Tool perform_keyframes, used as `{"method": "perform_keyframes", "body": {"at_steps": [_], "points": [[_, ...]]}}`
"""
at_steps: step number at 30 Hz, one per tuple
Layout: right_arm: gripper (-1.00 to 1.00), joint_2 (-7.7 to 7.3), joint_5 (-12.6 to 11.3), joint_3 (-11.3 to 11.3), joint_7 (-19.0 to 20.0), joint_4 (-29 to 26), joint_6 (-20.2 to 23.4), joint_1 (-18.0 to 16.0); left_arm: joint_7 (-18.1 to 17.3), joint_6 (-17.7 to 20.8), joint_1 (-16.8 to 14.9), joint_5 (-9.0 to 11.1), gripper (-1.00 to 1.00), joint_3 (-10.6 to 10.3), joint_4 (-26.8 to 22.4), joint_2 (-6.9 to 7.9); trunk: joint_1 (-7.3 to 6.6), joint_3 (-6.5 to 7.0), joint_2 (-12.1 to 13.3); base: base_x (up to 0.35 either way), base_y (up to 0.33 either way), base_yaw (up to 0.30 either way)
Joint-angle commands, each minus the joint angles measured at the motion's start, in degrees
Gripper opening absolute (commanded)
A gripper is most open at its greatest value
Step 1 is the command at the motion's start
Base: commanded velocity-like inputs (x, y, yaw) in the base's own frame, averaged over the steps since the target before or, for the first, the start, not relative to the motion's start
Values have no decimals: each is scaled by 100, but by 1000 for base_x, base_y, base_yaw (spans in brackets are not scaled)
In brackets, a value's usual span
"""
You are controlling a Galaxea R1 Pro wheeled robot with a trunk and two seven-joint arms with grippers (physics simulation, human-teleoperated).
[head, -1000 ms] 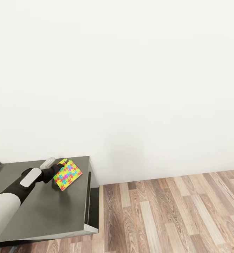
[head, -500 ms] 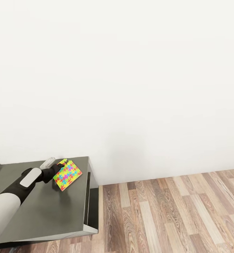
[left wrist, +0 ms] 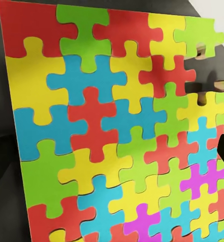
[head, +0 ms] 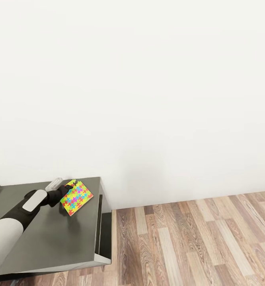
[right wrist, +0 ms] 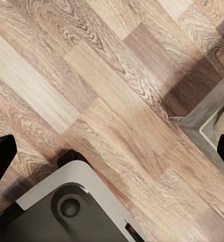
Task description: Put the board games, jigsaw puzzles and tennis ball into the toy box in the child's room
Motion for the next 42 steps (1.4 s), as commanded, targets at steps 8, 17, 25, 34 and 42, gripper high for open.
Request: {"method": "perform_keyframes", "body": {"at_steps": [8, 17, 25, 34, 42], "points": [[100, 0, -46, 5, -30, -19, 24, 3, -199, 5, -3, 56, 100, -38, -13, 8, 4, -3, -11, -2, -11, -21], [100, -5, -40, 5, -31, -13, 23, 3, -317, 9, -3, -204, 100, -30, -13, 8, 4, 18, -11, -14, -35, -66], [100, -5, -40, 5, -31, -10, 25, 3, -329, 9, -3, -212, 100, -30, -13, 8, 4, 19, -11, -33, -23, -1], [100, -8, -40, 5, -31, -10, 23, 3, -563, 9, -3, -215, 100, -34, -13, 22, 4, 19, -11, -10, -8, 0], [100, -8, -40, 5, -31, -12, 23, 3, -607, 9, -3, -221, 100, -38, -13, 22, 4, 19, -11, 0, -48, 0]]}}
